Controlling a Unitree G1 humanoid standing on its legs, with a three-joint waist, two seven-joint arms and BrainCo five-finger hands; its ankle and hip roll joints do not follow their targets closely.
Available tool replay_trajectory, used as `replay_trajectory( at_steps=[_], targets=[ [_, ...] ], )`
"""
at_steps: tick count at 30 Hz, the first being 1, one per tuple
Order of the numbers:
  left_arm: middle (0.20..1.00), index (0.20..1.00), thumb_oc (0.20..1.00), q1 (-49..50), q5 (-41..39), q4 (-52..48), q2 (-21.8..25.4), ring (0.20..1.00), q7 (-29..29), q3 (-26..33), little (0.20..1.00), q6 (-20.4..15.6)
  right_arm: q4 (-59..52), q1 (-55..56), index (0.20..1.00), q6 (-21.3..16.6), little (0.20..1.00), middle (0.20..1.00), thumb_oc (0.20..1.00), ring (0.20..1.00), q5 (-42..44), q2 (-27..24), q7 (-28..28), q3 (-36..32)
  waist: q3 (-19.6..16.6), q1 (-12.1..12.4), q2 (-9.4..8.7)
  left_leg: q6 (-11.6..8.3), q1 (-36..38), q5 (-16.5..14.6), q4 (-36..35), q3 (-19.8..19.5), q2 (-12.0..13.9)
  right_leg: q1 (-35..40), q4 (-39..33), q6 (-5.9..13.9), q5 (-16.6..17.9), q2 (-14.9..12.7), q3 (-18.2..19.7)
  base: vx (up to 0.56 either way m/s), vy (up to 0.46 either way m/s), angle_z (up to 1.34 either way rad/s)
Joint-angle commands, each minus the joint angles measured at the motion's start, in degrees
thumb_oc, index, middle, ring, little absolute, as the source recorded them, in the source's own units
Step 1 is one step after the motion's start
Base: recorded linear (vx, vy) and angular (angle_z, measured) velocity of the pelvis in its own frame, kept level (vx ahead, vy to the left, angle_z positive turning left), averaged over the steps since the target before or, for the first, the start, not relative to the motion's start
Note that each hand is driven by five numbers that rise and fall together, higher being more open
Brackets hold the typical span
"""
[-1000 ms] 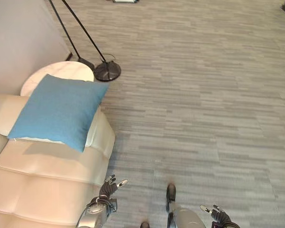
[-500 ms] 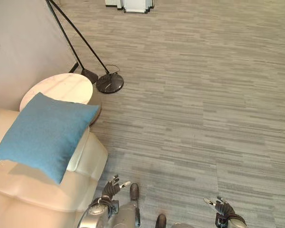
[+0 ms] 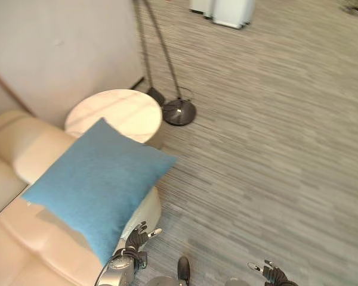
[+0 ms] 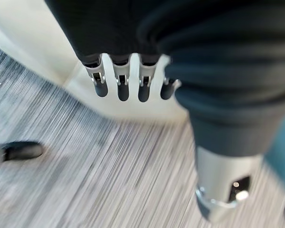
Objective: Pick up all the scattered cushions and arrange them neatly on the sofa.
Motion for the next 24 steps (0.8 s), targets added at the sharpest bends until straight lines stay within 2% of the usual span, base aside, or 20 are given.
replay_trajectory(
  at_steps=[1, 2, 3, 5, 6, 8, 9, 11, 13, 15, 17, 19, 22, 24],
  targets=[
    [1.000, 1.000, 1.000, -0.6, 0.9, -3.4, 0.8, 1.000, 0.4, 0.7, 1.000, -0.9, -1.4, -3.5, 1.000, -0.5, 1.000, 1.000, 1.000, 1.000, -1.1, -1.1, -0.4, 0.0, 2.6, 0.8, 1.84, -4.92, 0.5, -3.9, -3.3, 0.8, 8.1, 3.0, -23.9, -1.17, 9.8, 4.8, 1.9, 0.23, -0.004, 0.76],
    [1.000, 1.000, 1.000, -0.8, 0.4, -3.0, 0.8, 1.000, 0.5, 1.0, 1.000, -1.2, -1.5, -3.5, 1.000, -0.6, 1.000, 1.000, 1.000, 1.000, -0.8, -0.9, -0.3, 0.1, 2.8, 1.0, 2.35, -5.43, 1.2, -4.0, -3.0, -0.1, 8.7, 3.1, -28.5, -1.85, 7.7, 4.7, 0.3, 0.24, -0.040, 0.79],
    [1.000, 1.000, 1.000, -1.0, 0.4, -2.5, 0.7, 1.000, 0.4, 0.8, 1.000, -1.2, -1.5, -3.8, 1.000, -0.6, 1.000, 1.000, 1.000, 1.000, -0.8, -1.0, -0.3, 0.3, 3.1, 1.0, 2.77, -5.71, 1.7, -4.7, -2.4, -0.9, 9.2, 3.7, -33.4, -2.03, 7.4, 4.9, -0.2, 0.24, -0.075, 0.92],
    [1.000, 1.000, 1.000, -1.5, 0.5, -1.6, 0.7, 1.000, 0.5, 0.8, 1.000, -1.4, -0.9, -4.4, 1.000, -0.5, 1.000, 1.000, 1.000, 1.000, -0.5, -0.8, -0.6, 0.6, 3.5, 0.9, 2.87, -6.46, 2.5, -5.5, -1.7, -2.5, 9.3, 3.3, -47.4, -1.26, 8.7, 8.1, 4.8, 0.22, -0.122, 0.80],
    [1.000, 1.000, 1.000, -2.0, 0.8, -1.0, 0.7, 1.000, 0.7, 0.9, 1.000, -1.5, -0.5, -4.7, 1.000, -0.5, 1.000, 1.000, 1.000, 1.000, -0.4, -0.7, -0.7, 0.6, 3.6, 0.8, 2.67, -6.76, 2.8, -6.0, -1.2, -3.6, 9.1, 3.0, -53.3, -0.60, 10.6, 9.2, 9.1, 0.25, -0.145, 0.54],
    [1.000, 1.000, 1.000, -2.6, 0.9, -0.5, 0.9, 1.000, 0.7, 1.5, 1.000, -1.7, -0.6, -4.7, 1.000, -0.4, 1.000, 1.000, 1.000, 1.000, -0.1, -0.8, -0.6, 0.3, 3.8, 0.6, 2.30, -7.50, 3.7, -6.5, -1.1, -5.5, 9.0, 2.2, -60.2, 0.67, 13.7, 9.9, 15.1, 0.32, -0.209, 0.57],
    [1.000, 1.000, 1.000, -2.4, 0.9, -0.3, 0.9, 1.000, 0.7, 1.9, 1.000, -2.1, -0.6, -4.4, 1.000, -0.2, 1.000, 1.000, 1.000, 1.000, -0.3, -0.9, -0.4, -0.3, 3.3, 0.5, 1.99, -8.18, 4.4, -7.0, -0.8, -7.4, 9.1, 1.1, -62.4, 1.34, 15.3, 9.8, 16.7, 0.28, -0.206, 0.62],
    [1.000, 1.000, 1.000, -2.3, 1.0, 0.0, 0.9, 1.000, 0.7, 1.9, 1.000, -2.2, -0.8, -4.1, 1.000, -0.2, 1.000, 1.000, 1.000, 1.000, -0.4, -1.1, -0.2, -0.3, 3.1, 0.2, 1.81, -8.54, 5.0, -7.2, -0.8, -8.6, 9.2, 0.9, -61.7, 1.31, 15.6, 10.1, 17.5, 0.26, -0.233, 0.76],
    [1.000, 1.000, 1.000, -1.9, 1.2, 1.2, 0.5, 1.000, 0.4, 2.1, 1.000, -2.1, 0.1, -3.8, 1.000, -0.1, 1.000, 1.000, 1.000, 1.000, -0.4, -1.0, 0.0, -0.5, 2.3, -0.1, 1.44, -9.23, 6.3, -8.3, -0.3, -9.9, 10.1, 2.4, -61.2, 0.70, 15.7, 9.9, 16.4, 0.35, -0.364, 1.03],
    [1.000, 1.000, 1.000, -1.9, 1.3, 3.1, 0.1, 1.000, 0.5, 2.0, 1.000, -1.9, 1.5, -3.9, 1.000, -0.2, 1.000, 1.000, 1.000, 1.000, -1.0, -1.4, 0.3, 0.1, 1.3, -0.1, 1.55, -10.31, 6.9, -8.0, 0.8, -10.7, 12.2, 3.2, -60.1, -0.37, 14.6, 10.8, 15.6, 0.31, -0.404, 0.75],
    [1.000, 1.000, 1.000, -2.3, 0.6, 5.7, -1.1, 1.000, 0.6, 1.8, 1.000, -1.9, 2.7, -4.0, 1.000, -0.6, 1.000, 1.000, 1.000, 1.000, -0.8, -2.3, 0.4, 0.7, 0.5, -0.4, 1.22, -11.73, 4.1, -5.6, 6.3, -12.7, 13.6, 5.9, -61.1, -2.06, 13.3, 11.8, 12.9, 0.24, -0.435, 0.51],
    [1.000, 1.000, 1.000, -2.4, 0.1, 5.8, -1.4, 1.000, 0.5, 1.5, 1.000, -1.9, 3.2, -4.2, 1.000, -0.9, 1.000, 1.000, 1.000, 1.000, -0.7, -2.7, 0.3, 1.0, 0.4, -0.3, 1.04, -12.06, 2.7, -4.5, 8.8, -12.9, 13.5, 7.2, -62.1, -2.46, 13.1, 11.9, 11.7, 0.15, -0.295, 0.59],
    [1.000, 1.000, 1.000, -2.7, -1.0, 6.5, -1.9, 1.000, 0.2, 1.6, 1.000, -1.8, 3.4, -4.7, 1.000, -1.1, 1.000, 1.000, 1.000, 1.000, -0.3, -3.6, 0.3, 1.2, 1.1, 0.1, 0.50, -11.90, -0.9, -3.3, 16.0, -10.2, 13.2, 10.4, -62.9, -3.55, 11.3, 12.1, 9.1, 0.13, -0.276, 0.58],
    [1.000, 1.000, 1.000, -2.5, -1.5, 6.7, -2.1, 1.000, 0.2, 1.8, 1.000, -1.6, 3.2, -4.9, 1.000, -1.2, 1.000, 1.000, 1.000, 1.000, 0.2, -3.9, 0.0, 0.9, 1.7, 0.1, 0.27, -11.56, -3.0, -3.6, 19.4, -5.4, 13.8, 12.0, -62.9, -4.30, 9.9, 12.1, 7.2, 0.07, -0.222, 0.29]
  ],
)
